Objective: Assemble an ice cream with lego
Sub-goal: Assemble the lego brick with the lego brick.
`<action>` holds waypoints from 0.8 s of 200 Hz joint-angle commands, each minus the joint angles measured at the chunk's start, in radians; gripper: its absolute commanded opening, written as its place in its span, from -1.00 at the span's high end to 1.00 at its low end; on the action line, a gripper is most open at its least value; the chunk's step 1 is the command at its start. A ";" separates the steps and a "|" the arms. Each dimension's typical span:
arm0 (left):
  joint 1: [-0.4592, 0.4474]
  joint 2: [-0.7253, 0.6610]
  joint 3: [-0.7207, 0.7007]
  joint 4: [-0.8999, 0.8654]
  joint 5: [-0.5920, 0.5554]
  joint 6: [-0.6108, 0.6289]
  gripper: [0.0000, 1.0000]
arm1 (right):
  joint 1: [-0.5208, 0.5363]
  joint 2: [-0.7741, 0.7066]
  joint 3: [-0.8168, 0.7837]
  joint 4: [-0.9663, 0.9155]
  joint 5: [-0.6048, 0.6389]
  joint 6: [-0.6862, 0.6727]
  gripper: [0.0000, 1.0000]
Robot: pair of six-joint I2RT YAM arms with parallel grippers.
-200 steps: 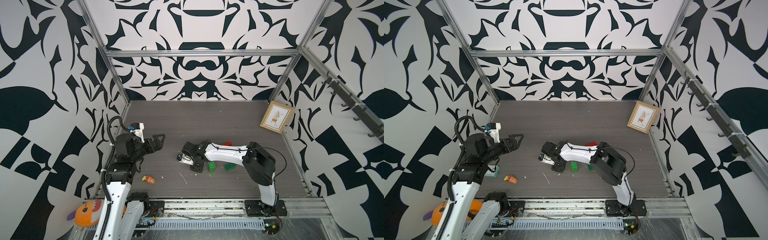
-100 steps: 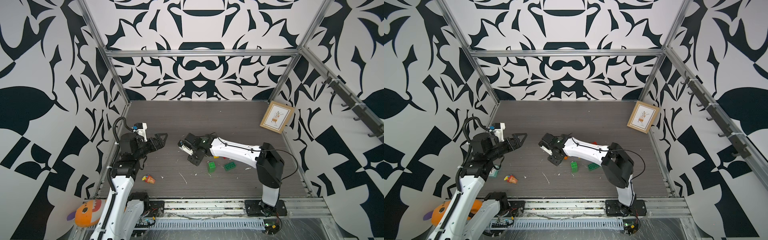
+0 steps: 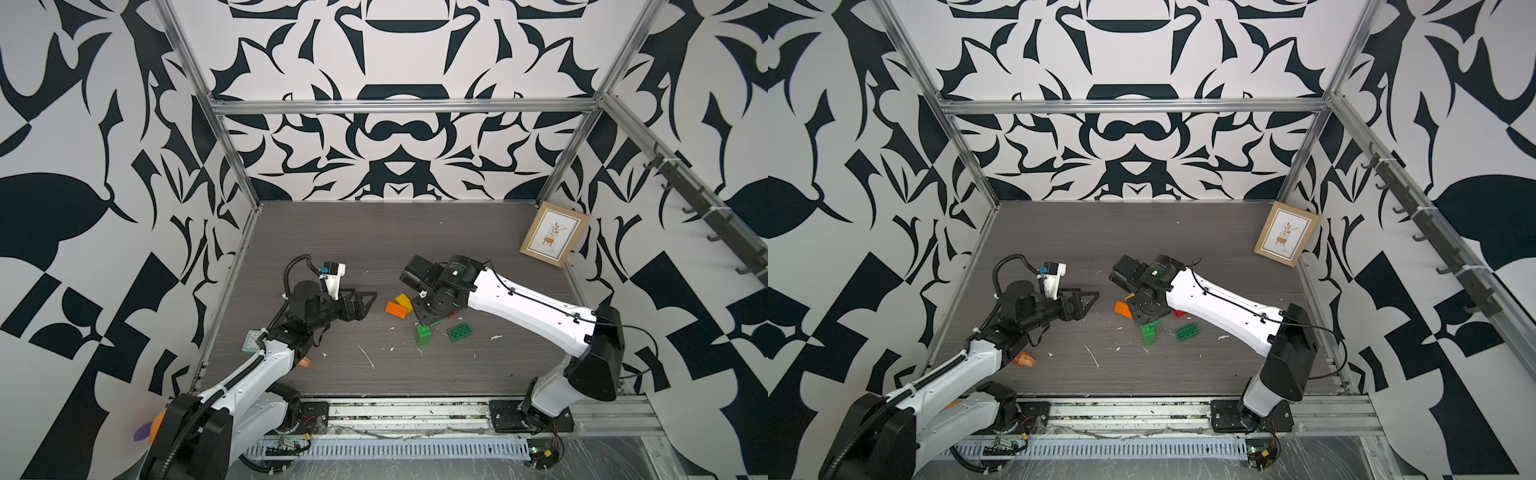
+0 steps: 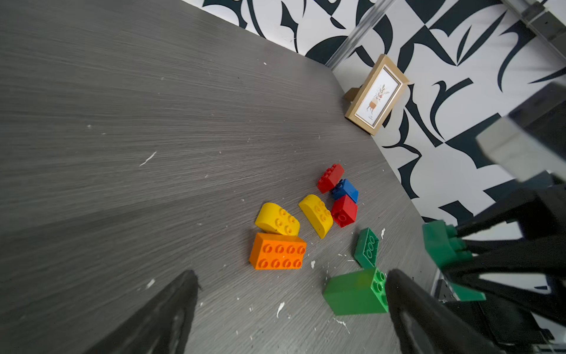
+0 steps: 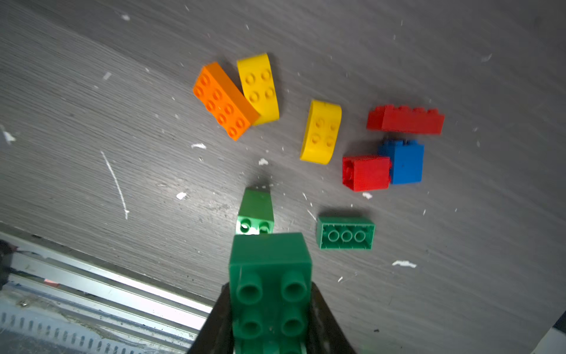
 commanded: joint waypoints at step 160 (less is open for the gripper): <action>-0.007 0.006 0.002 0.035 -0.046 0.116 -0.98 | 0.064 0.034 -0.167 0.182 0.083 0.178 0.63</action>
